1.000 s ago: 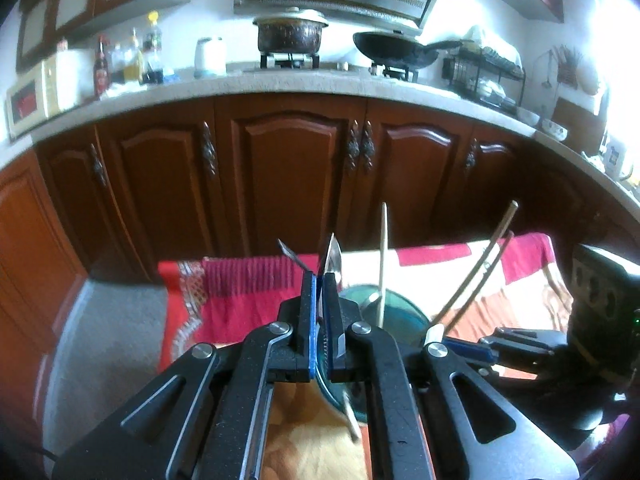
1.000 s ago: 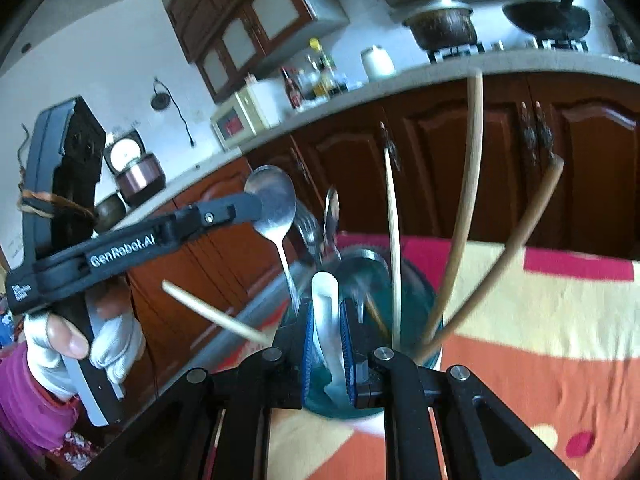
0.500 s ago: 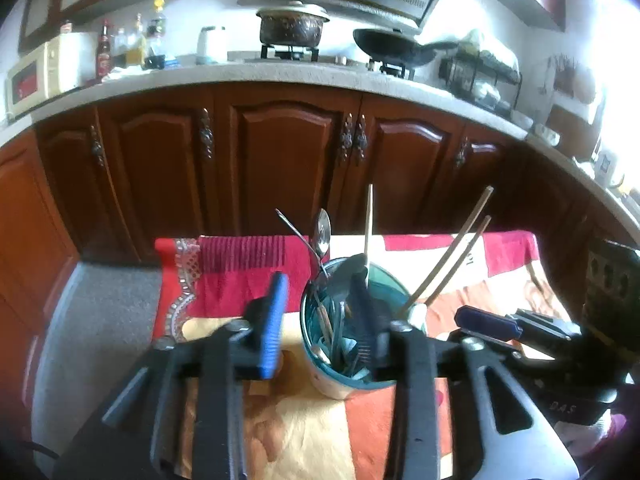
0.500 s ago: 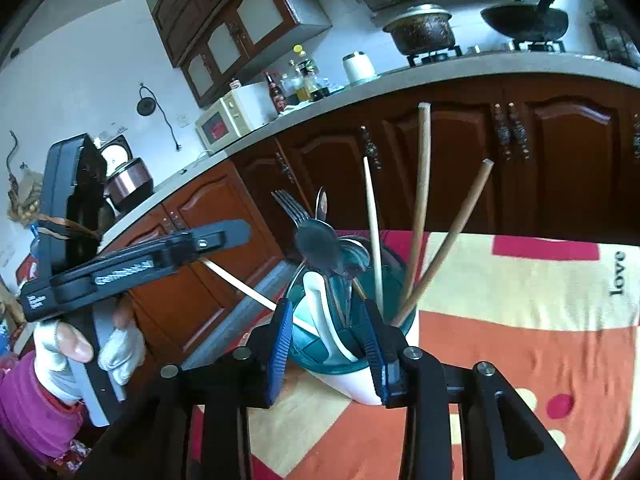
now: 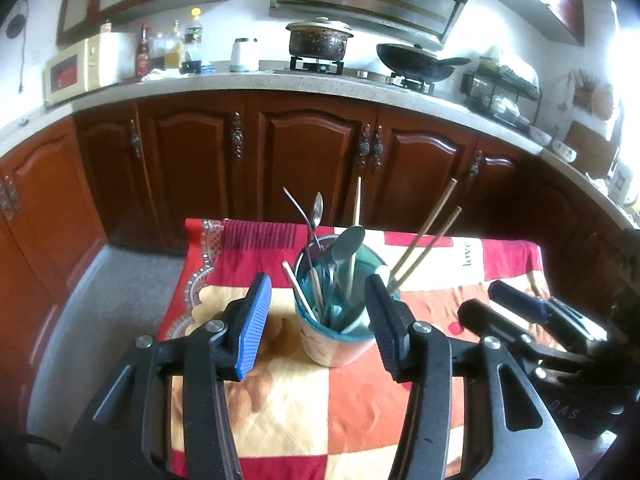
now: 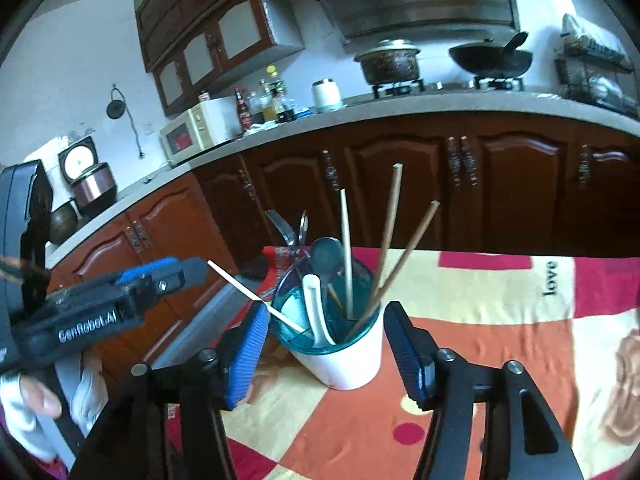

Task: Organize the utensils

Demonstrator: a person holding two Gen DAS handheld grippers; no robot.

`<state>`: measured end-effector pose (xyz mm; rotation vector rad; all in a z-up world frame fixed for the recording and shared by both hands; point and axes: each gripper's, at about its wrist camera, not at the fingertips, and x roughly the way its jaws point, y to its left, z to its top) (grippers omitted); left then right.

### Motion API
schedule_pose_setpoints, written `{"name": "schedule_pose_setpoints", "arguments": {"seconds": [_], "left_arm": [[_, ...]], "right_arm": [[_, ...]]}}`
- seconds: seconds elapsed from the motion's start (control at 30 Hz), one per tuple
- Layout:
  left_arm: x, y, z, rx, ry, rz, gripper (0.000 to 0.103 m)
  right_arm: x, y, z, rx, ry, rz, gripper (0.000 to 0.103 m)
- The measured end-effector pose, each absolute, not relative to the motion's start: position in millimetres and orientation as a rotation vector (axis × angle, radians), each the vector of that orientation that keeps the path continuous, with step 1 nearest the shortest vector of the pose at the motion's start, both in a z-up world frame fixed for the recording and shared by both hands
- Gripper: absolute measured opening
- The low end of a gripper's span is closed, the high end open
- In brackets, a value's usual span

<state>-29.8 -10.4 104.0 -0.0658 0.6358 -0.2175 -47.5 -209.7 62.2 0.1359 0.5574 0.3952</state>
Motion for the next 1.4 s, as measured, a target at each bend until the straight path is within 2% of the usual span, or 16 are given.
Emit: {"name": "schedule_pose_setpoints", "arguments": {"seconds": [0.33, 0.47, 1.4], "left_arm": [[-61.7, -23.6, 109.2, -0.041, 0.616, -0.172, 0.048], [-67.8, -24.4, 110.1, -0.037, 0.611, -0.154, 0.048], [-74.7, -24.4, 112.7, -0.028, 0.591, -0.096, 0.048]], "right_arm": [[-70.8, -212.0, 73.3, 0.138, 0.569, 0.343, 0.059], [-76.2, -208.7, 78.1, 0.122, 0.564, 0.331, 0.065], [-81.2, -201.8, 84.2, 0.088, 0.545, 0.306, 0.065]]}}
